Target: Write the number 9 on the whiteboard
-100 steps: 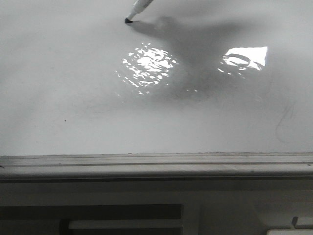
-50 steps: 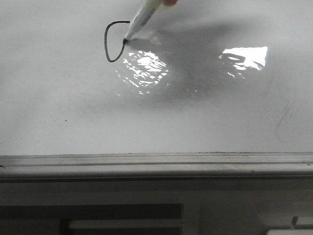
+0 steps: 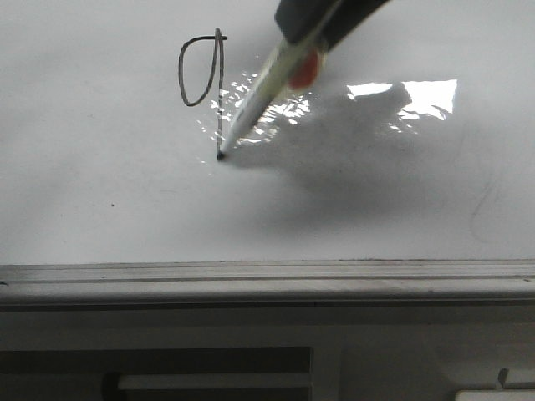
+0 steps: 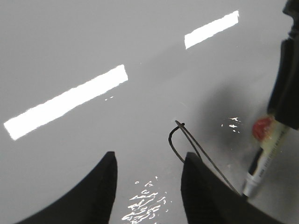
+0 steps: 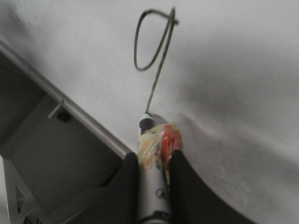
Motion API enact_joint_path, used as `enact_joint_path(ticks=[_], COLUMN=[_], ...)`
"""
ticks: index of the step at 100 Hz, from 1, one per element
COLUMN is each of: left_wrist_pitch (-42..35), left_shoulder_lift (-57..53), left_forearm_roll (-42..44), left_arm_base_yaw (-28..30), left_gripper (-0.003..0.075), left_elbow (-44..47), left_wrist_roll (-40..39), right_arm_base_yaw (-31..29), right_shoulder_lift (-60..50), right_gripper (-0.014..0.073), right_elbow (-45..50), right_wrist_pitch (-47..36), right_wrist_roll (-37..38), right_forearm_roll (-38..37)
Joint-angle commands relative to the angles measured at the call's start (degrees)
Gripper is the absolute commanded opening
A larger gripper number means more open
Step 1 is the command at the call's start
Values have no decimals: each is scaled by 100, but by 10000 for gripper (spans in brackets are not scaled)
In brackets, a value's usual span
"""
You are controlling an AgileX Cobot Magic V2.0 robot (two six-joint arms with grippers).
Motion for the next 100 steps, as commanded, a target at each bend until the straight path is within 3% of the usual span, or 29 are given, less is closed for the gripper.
enact_joint_path(ticks=[1,15,42,64,100], left_wrist_pitch=[-427,-427,-793,-1290,-1290], left_shoulder_lift=[12,241,1468,2101,2162], left_forearm_roll=[-85,299,408,144,161], left_arm_base_yaw=[2,-171,-1445,-1476,-1476], left_gripper=[305,305,305,305,279], left_elbow=[-184,-184,-226,-236,-236], left_wrist_roll=[-73,-73,-73,-73,-73], right_arm_base_yaw=[43,268,925,1070,1070], right_shoulder_lift=[-142,-216,-209,-209,-209], right_gripper=[-58,-58,-58,-58,-58], right_elbow=[-43,-266,-410,-410,-410], right_wrist_pitch=[-326,-370,-138,18,213], right_wrist_roll=[6,6,417,772,1106], right_forearm_roll=[-173,-173,-164,-164,-164])
